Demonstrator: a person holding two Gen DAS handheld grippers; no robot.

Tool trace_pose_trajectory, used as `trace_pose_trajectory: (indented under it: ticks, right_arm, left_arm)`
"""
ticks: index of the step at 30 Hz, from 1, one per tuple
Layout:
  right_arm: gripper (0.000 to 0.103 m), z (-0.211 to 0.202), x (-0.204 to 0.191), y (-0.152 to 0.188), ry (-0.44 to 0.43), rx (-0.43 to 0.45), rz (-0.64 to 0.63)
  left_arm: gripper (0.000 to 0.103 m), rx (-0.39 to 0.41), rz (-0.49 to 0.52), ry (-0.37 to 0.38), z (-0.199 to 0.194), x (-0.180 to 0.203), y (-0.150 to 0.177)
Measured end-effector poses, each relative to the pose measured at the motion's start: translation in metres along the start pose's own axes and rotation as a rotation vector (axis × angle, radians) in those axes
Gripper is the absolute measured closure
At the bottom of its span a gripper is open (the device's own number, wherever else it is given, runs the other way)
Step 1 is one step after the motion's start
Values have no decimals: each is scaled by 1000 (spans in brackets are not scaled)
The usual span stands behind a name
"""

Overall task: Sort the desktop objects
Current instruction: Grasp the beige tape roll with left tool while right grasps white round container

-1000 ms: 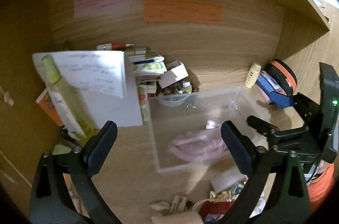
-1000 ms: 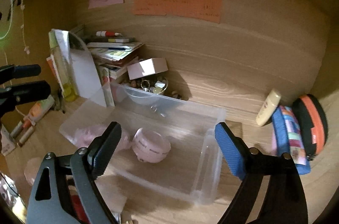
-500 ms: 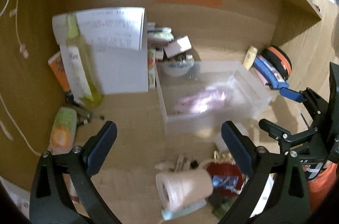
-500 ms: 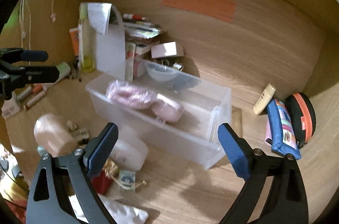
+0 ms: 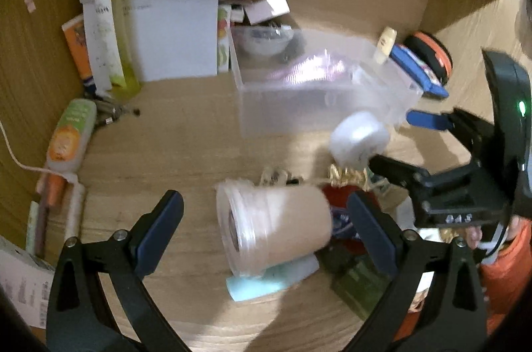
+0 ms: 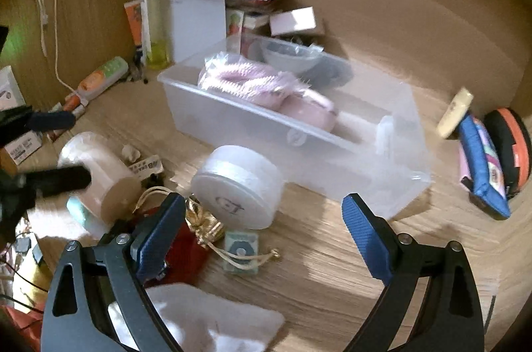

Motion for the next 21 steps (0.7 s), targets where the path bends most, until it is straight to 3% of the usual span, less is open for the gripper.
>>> trace_pose_trajectory:
  ticks: [10, 17, 21]
  right_arm:
    - [9, 36, -17, -6, -11, -83, -21]
    - [12, 42, -14, -11, -19, -90, -7]
    - [26, 46, -9, -11, -58, -103, 36]
  left_arm:
    - [3, -50, -9, -16, 22, -5, 17]
    - [4, -8, 13, -28, 24, -5, 16]
    - [20, -6, 34, 0, 26, -1, 15]
Point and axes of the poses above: each gripper's, at about its wrist camera, not at the fingertips, and z roughly the way its jaws point, x to its right, y to its underside, the point moved 5 cm from there along z, roughly the way its jaws point, and after that the axes turned 10 degrees about y, right-handed, at the moved point
